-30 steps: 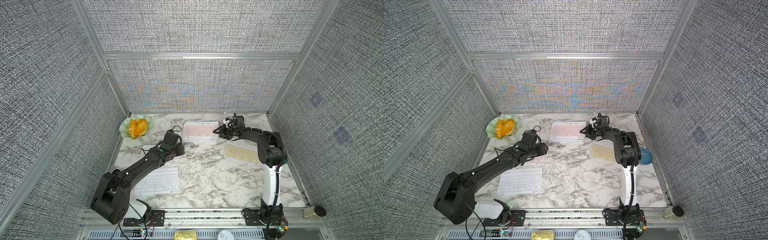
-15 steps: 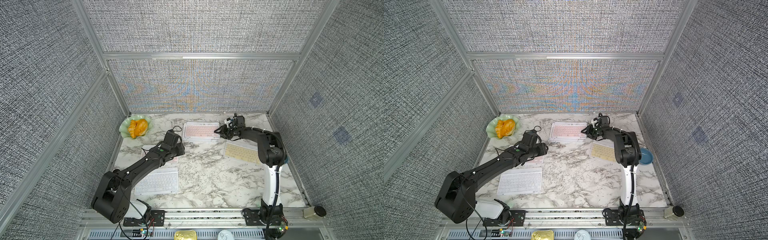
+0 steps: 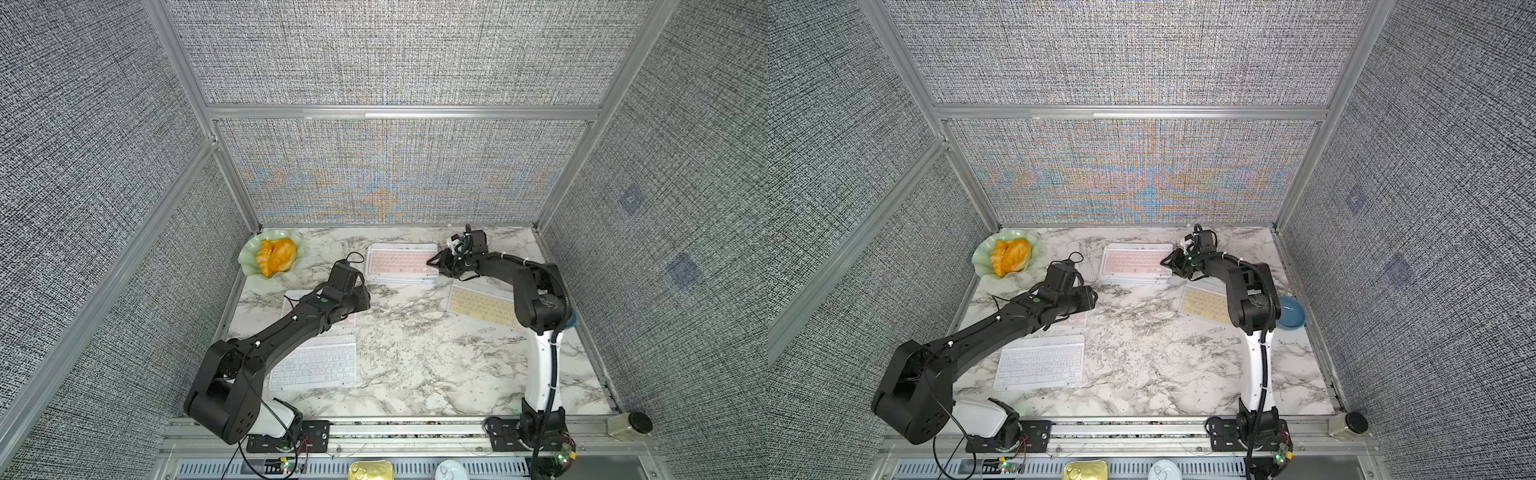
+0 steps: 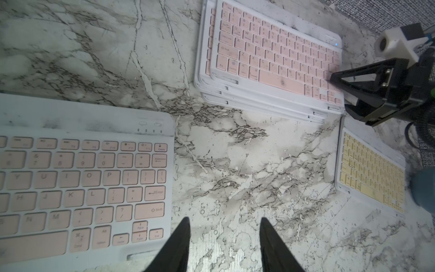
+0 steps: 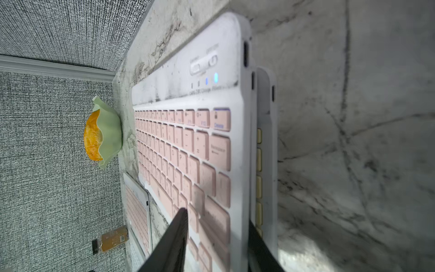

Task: Stack the numeric keypads
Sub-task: Place the numeric keypad at the numeric keypad.

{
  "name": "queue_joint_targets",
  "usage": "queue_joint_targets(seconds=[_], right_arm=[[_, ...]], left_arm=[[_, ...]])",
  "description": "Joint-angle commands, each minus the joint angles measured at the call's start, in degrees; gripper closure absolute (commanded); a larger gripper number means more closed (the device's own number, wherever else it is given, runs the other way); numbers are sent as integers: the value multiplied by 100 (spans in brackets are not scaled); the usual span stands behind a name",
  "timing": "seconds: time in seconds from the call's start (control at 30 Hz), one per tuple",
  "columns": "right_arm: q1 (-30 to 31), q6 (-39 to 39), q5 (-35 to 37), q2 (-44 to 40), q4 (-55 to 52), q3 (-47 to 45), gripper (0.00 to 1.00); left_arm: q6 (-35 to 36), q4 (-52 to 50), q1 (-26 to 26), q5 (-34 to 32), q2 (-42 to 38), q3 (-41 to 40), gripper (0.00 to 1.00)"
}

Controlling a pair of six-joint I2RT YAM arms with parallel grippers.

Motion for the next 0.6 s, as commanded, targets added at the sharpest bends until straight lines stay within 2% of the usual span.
queue_joint_targets(seconds=[0.0, 0.27, 0.57], right_arm=[[27, -177, 176, -54, -286, 31, 61], [29, -331, 457, -215, -468, 11, 56], [33, -561, 878, -428, -754, -17, 55]], left_arm=[[33, 88, 9, 61, 35, -24, 51], [40, 97, 6, 79, 29, -24, 51], [41, 99, 7, 79, -12, -60, 51]])
